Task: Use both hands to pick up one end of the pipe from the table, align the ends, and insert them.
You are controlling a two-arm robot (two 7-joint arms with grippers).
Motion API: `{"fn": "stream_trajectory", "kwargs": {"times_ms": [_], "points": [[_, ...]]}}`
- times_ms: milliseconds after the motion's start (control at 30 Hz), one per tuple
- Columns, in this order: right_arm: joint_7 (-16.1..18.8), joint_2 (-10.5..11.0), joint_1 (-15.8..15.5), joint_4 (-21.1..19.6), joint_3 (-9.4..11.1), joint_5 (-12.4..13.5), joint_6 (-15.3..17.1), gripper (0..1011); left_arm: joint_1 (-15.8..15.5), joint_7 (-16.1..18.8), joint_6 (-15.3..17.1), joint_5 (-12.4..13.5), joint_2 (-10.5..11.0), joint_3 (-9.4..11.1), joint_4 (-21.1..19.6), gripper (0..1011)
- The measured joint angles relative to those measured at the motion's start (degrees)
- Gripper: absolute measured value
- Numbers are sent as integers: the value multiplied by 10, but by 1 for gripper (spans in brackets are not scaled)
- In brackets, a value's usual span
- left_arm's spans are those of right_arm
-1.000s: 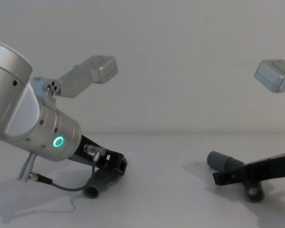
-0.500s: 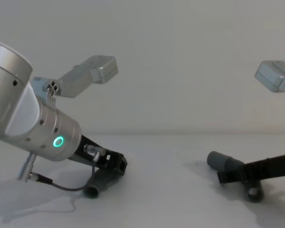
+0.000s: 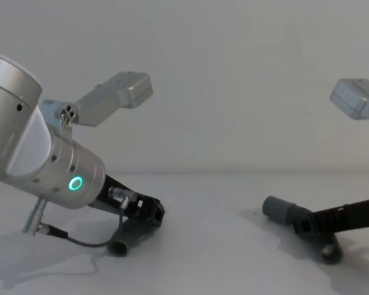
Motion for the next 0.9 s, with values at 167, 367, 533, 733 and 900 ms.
{"fn": "stream_trajectory", "kwargs": {"times_ms": [167, 367, 533, 733, 900], "points": [[0, 0, 0, 0, 0, 0, 1, 185, 0, 0, 0, 0, 0, 0, 0, 354], [0, -1, -2, -1, 1, 0, -4, 183, -3, -1, 0, 2, -1, 2, 3, 354], [1, -1, -6, -8, 3, -3, -22, 182, -6, -3, -4, 6, -1, 6, 5, 354], [3, 0, -13, -19, 6, -7, -55, 181, -16, -7, -18, 17, 2, 14, 3, 354], [7, 3, -17, -28, 8, -11, -85, 179, -27, -16, -31, 30, 12, 26, -4, 354]]}}
